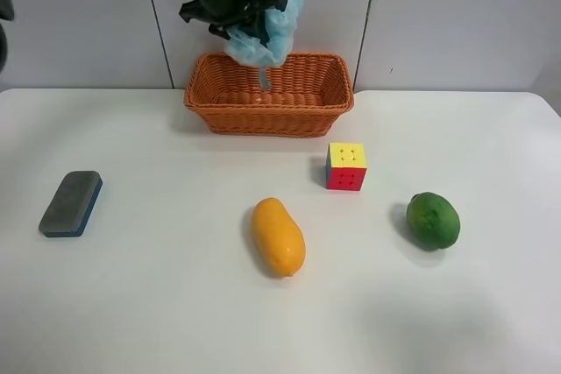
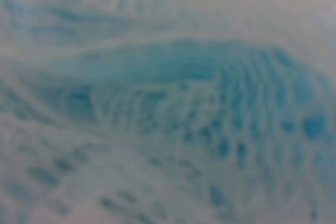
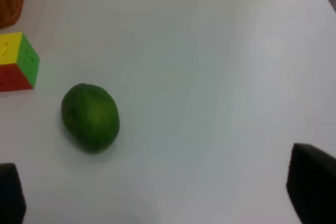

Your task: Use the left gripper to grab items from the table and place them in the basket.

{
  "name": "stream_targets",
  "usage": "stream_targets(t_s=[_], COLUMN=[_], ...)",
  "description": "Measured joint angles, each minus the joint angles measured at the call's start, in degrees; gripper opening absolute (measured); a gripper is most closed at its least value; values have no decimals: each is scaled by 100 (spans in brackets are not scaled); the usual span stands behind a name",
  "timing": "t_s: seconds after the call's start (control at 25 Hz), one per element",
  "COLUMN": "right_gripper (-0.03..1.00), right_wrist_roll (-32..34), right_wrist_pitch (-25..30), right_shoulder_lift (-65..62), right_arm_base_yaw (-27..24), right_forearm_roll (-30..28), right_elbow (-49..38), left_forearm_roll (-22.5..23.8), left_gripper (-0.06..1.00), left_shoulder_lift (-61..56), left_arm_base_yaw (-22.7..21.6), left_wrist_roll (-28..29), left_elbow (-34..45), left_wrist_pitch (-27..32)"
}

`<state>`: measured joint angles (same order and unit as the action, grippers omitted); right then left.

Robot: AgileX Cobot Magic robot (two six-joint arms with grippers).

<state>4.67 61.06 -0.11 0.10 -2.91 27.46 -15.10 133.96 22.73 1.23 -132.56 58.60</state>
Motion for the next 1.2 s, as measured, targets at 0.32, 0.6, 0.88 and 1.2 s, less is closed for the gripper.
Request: stream_targets(t_s=[0.32,0.6,0.88,1.2], right_gripper=[99,99,99,99], right_wrist_roll=[0,0,0,0], right_wrist_pitch=[0,0,0,0], right_shoulder_lift=[0,0,0,0], right_arm_base_yaw=[0,0,0,0], right_forearm_roll=[0,0,0,0], right_elbow=[0,0,0,0], left_forearm_roll=[-158,-201,-200,491], left_gripper=[32,74,99,99], left_shoulder_lift=[1036,1147,986,-203], left_arm_base_yaw=[0,0,0,0], left_wrist_roll=[-89,-216,-216,-123], left_elbow=[0,0,-6,-6], left_wrist_pitch=[-421,-559,-328,935])
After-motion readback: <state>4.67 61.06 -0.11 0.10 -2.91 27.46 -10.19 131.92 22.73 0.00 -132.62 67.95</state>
